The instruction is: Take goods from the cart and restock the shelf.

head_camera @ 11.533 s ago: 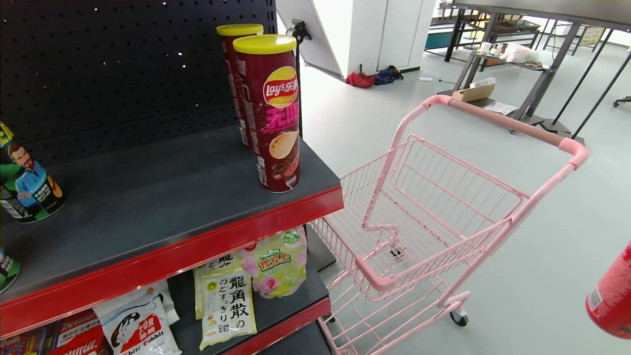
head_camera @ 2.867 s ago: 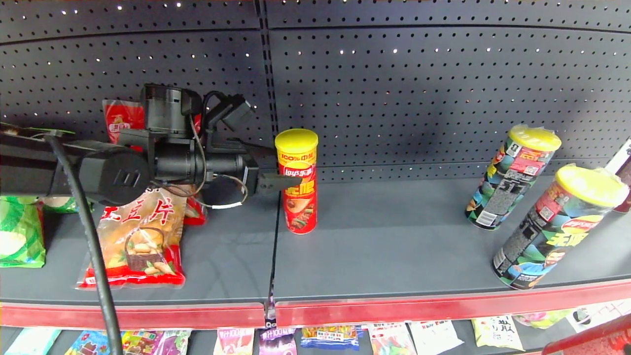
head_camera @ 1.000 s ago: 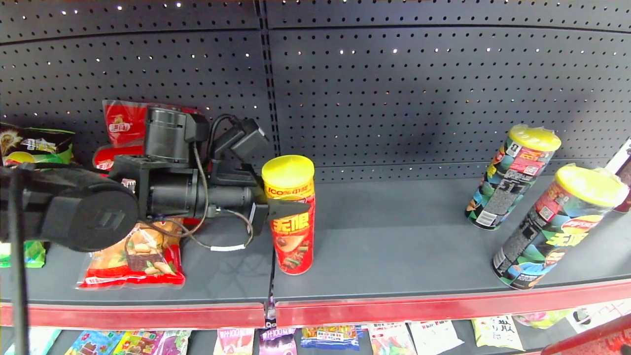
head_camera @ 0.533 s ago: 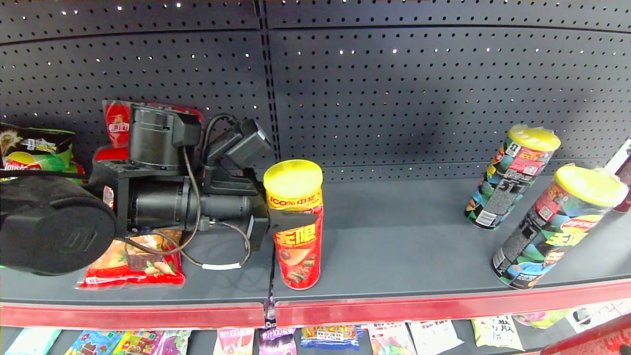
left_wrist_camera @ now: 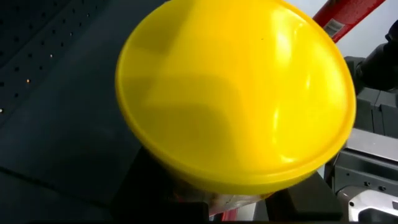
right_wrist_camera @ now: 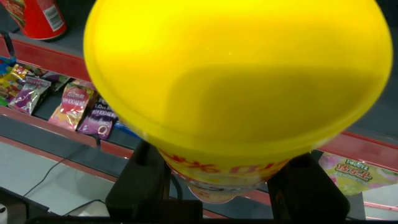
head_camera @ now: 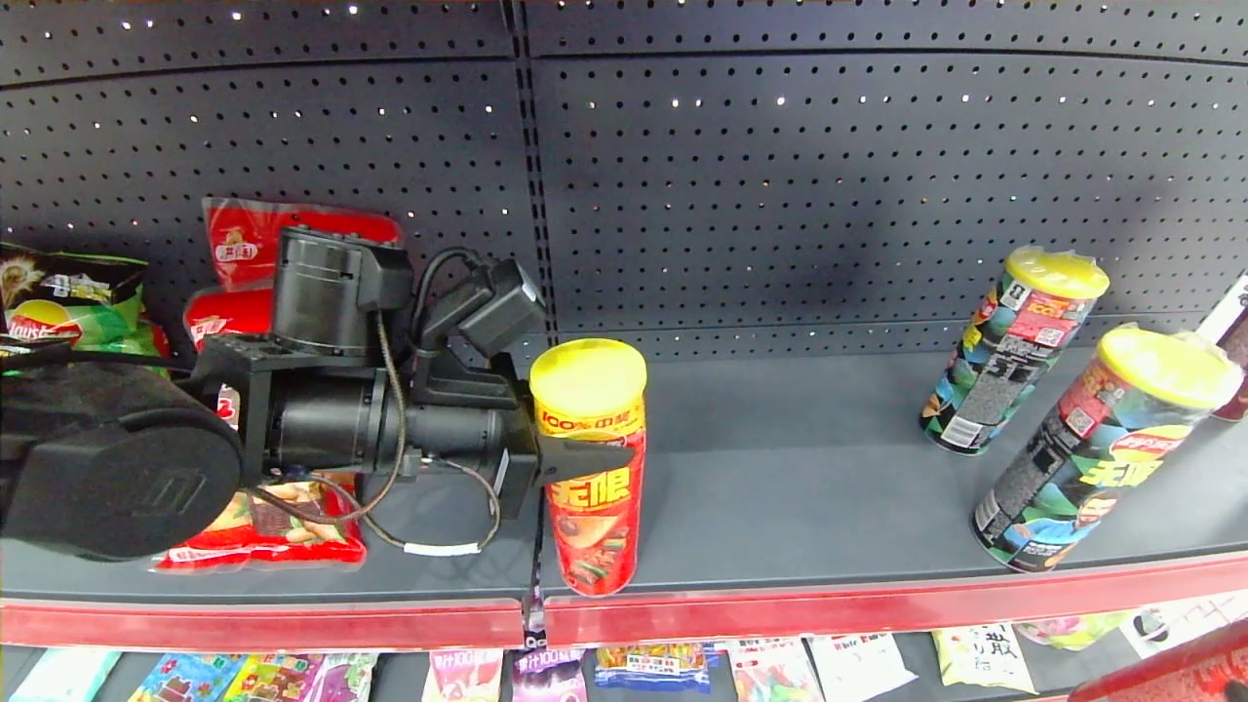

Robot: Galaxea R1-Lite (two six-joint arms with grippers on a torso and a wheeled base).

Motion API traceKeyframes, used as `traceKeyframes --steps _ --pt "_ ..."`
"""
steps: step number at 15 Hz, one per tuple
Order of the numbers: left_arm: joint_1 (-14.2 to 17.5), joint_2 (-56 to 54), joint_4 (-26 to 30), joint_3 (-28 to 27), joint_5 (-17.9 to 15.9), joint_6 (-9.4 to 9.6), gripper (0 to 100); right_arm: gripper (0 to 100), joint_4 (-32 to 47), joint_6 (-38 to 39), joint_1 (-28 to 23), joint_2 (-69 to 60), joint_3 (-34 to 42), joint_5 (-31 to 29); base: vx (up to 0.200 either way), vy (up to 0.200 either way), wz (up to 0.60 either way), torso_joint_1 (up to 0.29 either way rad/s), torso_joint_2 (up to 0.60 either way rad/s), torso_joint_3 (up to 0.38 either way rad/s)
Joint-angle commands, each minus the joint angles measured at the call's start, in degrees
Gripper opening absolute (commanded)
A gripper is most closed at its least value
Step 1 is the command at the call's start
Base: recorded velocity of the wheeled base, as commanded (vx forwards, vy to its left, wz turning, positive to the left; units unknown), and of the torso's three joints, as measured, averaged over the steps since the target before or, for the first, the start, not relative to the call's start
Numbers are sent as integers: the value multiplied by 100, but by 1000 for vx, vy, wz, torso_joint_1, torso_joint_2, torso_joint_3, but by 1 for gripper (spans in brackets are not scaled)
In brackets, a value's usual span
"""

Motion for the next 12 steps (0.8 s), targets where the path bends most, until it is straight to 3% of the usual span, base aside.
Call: traceKeyframes --steps 1,6,9,10,12 --pt "-11 9 -3 34 -5 1 0 0 2 -1 2 9 -8 -2 0 0 0 0 0 0" --pt "-55 9 14 52 -40 -8 0 0 2 -1 2 18 1 -2 0 0 0 0 0 0" --pt "-55 18 14 60 -31 -140 0 0 2 -1 2 18 -8 -2 0 0 0 0 0 0" --pt "-55 18 -3 78 -31 -140 100 0 2 -1 2 9 -8 -2 0 0 0 0 0 0" --pt "-55 18 -3 87 -31 -140 100 0 2 -1 2 18 -25 -2 0 0 0 0 0 0"
